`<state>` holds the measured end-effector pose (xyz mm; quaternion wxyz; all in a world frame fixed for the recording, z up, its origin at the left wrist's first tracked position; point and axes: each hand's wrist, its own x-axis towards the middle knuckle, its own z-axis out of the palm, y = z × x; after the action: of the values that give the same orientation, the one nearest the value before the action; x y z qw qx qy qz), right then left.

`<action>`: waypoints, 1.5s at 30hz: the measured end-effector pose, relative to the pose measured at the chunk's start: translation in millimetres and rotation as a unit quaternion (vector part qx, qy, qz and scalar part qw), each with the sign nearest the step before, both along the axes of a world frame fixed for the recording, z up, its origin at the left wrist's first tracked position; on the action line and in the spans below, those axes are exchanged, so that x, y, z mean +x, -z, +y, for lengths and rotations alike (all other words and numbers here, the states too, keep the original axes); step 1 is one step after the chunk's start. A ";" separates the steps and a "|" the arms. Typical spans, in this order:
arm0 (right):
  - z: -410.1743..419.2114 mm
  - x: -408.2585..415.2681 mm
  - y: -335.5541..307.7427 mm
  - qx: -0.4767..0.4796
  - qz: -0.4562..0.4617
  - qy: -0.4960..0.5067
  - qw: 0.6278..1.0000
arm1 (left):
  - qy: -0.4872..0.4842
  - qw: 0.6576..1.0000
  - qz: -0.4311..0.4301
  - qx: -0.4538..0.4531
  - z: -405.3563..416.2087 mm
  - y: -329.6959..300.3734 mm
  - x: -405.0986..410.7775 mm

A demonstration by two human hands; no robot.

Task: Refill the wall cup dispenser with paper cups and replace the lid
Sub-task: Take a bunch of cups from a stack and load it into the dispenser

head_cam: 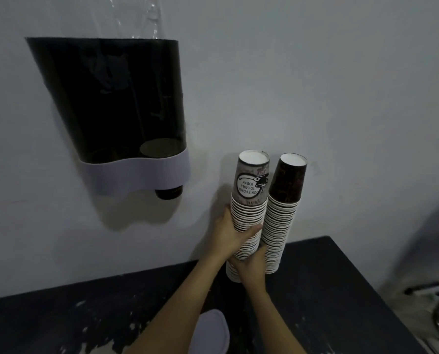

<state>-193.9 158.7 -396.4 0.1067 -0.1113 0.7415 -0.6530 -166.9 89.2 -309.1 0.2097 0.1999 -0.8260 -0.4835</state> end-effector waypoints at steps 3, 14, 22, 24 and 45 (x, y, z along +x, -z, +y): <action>8.9 11.4 4.4 -0.048 -0.005 0.011 0.999 | 0.017 0.999 0.011 -0.031 10.5 -0.4 14.9; 82.5 35.8 -7.9 0.069 -0.050 0.135 0.987 | 0.114 0.993 -0.040 0.004 70.5 2.6 18.1; 121.8 9.0 -7.7 0.058 -0.044 0.194 0.978 | 0.140 0.984 -0.108 -0.008 61.6 4.8 7.2; 125.4 -1.6 -9.3 0.056 -0.046 0.199 0.977 | 0.097 0.988 -0.113 -0.045 49.2 5.2 -2.5; 88.0 -105.6 -6.5 0.099 -0.060 0.116 0.986 | 0.035 0.998 -0.037 -0.033 24.0 24.8 -59.0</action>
<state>-299.5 246.8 -389.9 0.0850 0.0259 0.8028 -0.5896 -225.9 113.3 -333.9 0.1684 0.1820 -0.8550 -0.4556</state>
